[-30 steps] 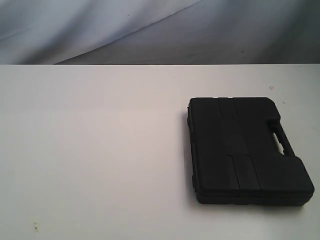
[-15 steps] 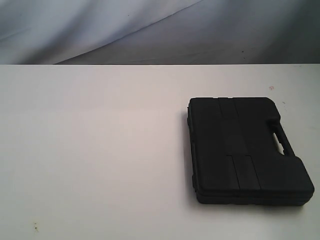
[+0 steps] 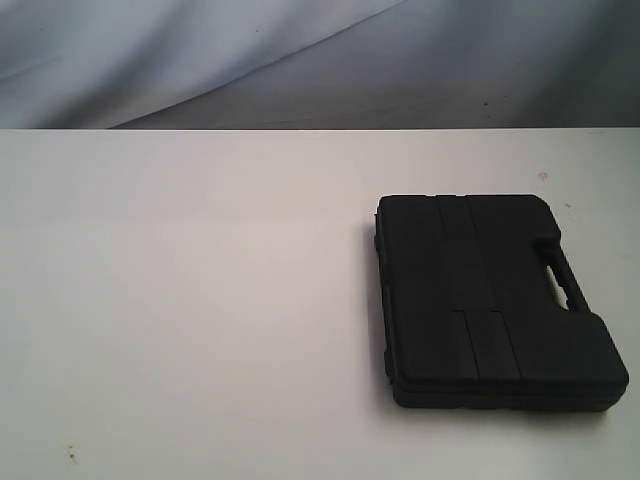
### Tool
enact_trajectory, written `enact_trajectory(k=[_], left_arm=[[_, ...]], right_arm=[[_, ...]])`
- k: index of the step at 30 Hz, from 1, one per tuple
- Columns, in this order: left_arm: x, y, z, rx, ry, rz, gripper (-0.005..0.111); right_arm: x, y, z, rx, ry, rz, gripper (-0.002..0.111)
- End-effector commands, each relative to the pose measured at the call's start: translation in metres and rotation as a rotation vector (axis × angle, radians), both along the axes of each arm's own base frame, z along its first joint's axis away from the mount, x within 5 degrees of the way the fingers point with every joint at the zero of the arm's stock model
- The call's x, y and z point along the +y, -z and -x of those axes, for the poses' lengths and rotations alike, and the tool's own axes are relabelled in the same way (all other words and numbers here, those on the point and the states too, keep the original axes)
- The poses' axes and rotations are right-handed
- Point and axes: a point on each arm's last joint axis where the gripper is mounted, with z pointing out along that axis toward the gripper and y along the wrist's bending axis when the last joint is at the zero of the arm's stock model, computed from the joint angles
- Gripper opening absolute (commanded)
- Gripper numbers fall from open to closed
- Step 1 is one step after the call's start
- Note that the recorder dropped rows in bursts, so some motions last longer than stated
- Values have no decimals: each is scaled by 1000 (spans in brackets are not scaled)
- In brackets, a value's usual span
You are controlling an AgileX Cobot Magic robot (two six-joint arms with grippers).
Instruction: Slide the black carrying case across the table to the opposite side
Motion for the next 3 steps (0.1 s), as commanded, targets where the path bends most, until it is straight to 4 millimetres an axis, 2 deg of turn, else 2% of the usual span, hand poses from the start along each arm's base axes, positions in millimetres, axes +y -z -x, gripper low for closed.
enact_trajectory(k=[1, 3], left_arm=[[0, 0, 0, -12, -3, -1, 0], [0, 0, 0, -12, -3, -1, 0]], right_arm=[[0, 1, 0, -3, 1, 13, 0], [0, 1, 0, -3, 1, 13, 0]])
